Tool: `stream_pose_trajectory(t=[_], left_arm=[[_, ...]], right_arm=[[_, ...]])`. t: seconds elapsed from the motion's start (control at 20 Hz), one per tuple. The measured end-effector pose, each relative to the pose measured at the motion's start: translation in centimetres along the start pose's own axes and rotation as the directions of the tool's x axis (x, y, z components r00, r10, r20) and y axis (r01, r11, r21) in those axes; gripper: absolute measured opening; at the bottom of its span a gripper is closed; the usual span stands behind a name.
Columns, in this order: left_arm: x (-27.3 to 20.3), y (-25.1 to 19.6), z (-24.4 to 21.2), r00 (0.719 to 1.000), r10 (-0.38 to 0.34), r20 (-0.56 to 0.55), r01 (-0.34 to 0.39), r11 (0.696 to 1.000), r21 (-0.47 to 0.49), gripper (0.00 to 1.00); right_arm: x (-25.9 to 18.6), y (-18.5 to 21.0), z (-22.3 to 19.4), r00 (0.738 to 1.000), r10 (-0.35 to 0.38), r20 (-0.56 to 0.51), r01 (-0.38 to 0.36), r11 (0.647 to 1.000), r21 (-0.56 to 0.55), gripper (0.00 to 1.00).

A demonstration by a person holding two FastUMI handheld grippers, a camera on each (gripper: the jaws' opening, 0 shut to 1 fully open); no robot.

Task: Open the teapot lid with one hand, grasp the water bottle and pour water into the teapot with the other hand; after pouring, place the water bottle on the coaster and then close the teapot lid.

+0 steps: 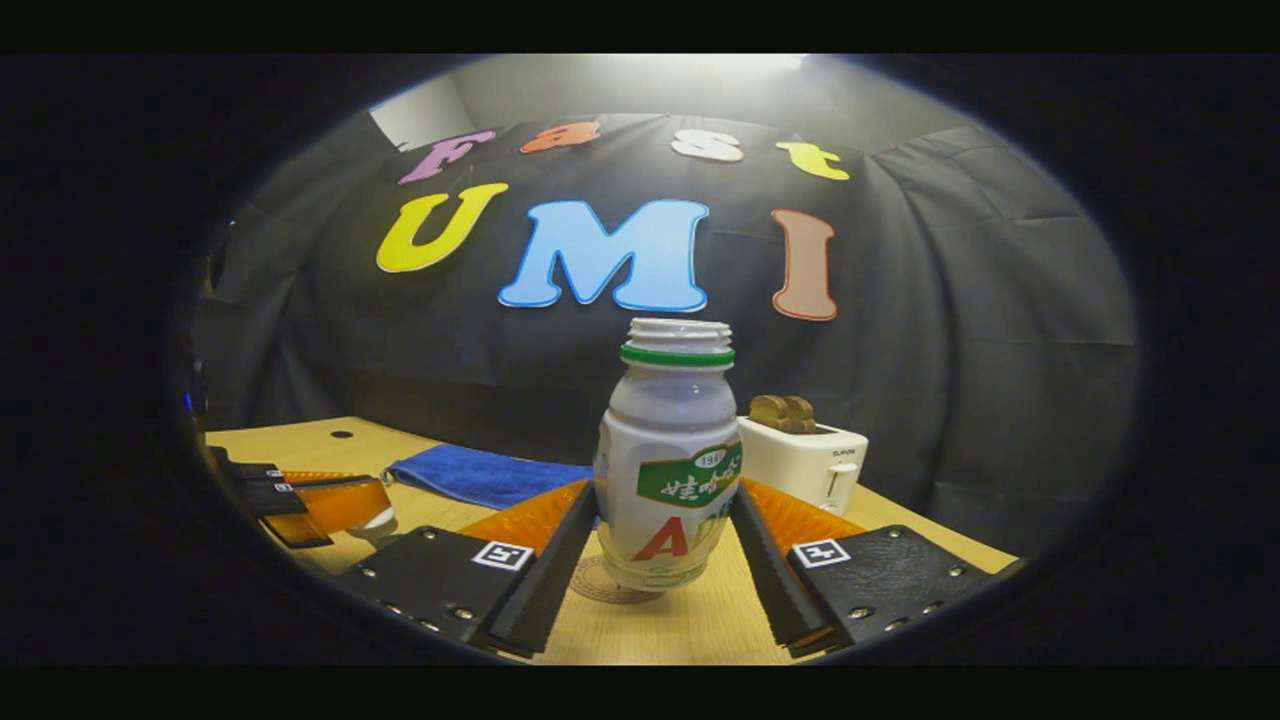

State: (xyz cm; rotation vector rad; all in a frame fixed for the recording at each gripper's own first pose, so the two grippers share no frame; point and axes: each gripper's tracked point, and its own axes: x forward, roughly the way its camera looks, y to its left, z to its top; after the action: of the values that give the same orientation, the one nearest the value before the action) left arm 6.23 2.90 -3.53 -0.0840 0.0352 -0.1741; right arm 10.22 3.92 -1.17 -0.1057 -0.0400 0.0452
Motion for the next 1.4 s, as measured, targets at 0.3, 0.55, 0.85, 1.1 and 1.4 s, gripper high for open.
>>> stream_pose_trajectory(t=[0.3,0.55,0.85,1.1,1.4], left_arm=[[1.1,-2.1,-1.3,0.999,-0.04,-0.035,0.041,0.998,0.042,0.11],[1.5,-2.3,-2.3,0.998,-0.031,-0.061,0.036,0.996,0.079,0.11],[1.6,-2.2,-2.5,0.998,-0.024,-0.06,0.028,0.997,0.071,0.12],[1.7,-2.4,-2.7,0.998,-0.018,-0.067,0.024,0.996,0.091,0.19],[1.6,-2.6,-3.1,0.997,-0.005,-0.074,0.014,0.992,0.124,0.3]], right_arm=[[0.0,-1.1,0.4,1.0,-0.021,0.007,0.021,1.0,0.016,0.79],[-0.1,-1.9,0.5,0.999,-0.034,0.003,0.033,0.999,0.043,0.79],[0.1,-1.9,0.3,1.0,-0.03,-0.005,0.03,0.998,0.049,0.79],[0.3,-1.8,-0.4,0.999,-0.024,-0.023,0.025,0.998,0.054,0.79],[0.6,-1.3,-1.2,0.999,-0.008,-0.045,0.011,0.998,0.067,0.79]])
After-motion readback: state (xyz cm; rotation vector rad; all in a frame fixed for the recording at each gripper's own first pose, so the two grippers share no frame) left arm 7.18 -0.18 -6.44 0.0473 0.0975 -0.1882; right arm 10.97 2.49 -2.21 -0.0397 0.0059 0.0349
